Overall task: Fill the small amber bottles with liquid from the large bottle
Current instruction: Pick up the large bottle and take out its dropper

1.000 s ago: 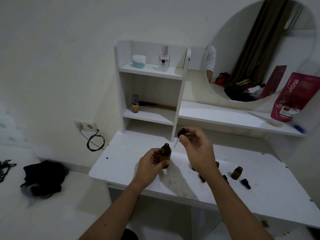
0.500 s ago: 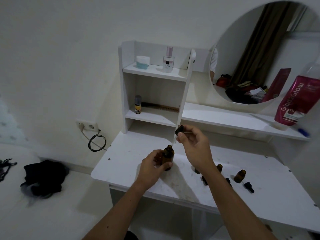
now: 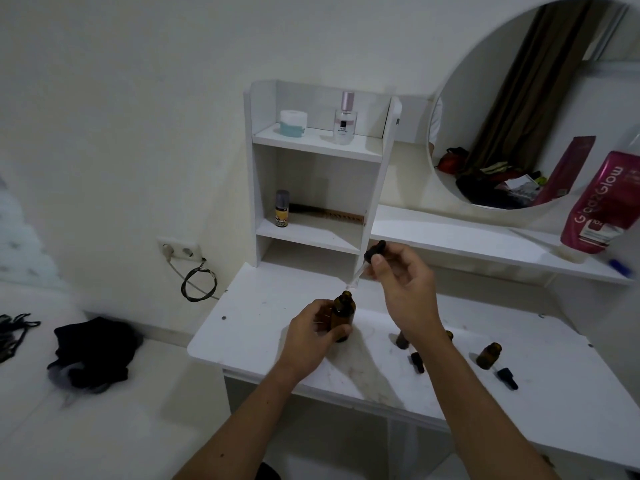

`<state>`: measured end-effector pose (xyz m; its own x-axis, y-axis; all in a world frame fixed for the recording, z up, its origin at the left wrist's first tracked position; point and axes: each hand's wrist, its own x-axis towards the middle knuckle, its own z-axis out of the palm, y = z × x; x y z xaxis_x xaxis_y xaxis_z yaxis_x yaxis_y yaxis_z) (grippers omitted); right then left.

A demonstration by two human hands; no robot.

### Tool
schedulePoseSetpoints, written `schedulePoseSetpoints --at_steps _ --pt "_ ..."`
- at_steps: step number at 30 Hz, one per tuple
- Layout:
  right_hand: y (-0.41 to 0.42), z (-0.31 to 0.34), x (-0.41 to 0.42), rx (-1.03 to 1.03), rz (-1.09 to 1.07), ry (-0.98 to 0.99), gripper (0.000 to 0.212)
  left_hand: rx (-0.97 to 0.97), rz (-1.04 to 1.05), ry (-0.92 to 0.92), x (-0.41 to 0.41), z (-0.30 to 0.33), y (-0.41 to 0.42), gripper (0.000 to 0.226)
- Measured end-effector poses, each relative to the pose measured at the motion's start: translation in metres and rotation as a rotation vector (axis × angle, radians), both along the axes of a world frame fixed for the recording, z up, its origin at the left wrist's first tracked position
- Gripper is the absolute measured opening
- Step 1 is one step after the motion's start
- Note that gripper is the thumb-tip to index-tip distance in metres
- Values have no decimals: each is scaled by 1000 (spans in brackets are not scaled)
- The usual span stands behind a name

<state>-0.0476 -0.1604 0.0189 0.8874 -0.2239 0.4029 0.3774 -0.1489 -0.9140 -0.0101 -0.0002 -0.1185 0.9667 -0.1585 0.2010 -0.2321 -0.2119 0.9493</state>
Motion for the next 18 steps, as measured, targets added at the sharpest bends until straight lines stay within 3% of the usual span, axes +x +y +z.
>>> schedulePoseSetpoints --at_steps 8,14,18 --pt "1 -28 7 -164 -19 123 18 9 -5 -1 0 0 -1 48" --pt "3 -44 16 -493 -28 245 20 34 -13 -29 0 -3 -1 44" --pt "3 -41 16 -421 -32 190 19 53 -2 -11 2 -3 -2 46"
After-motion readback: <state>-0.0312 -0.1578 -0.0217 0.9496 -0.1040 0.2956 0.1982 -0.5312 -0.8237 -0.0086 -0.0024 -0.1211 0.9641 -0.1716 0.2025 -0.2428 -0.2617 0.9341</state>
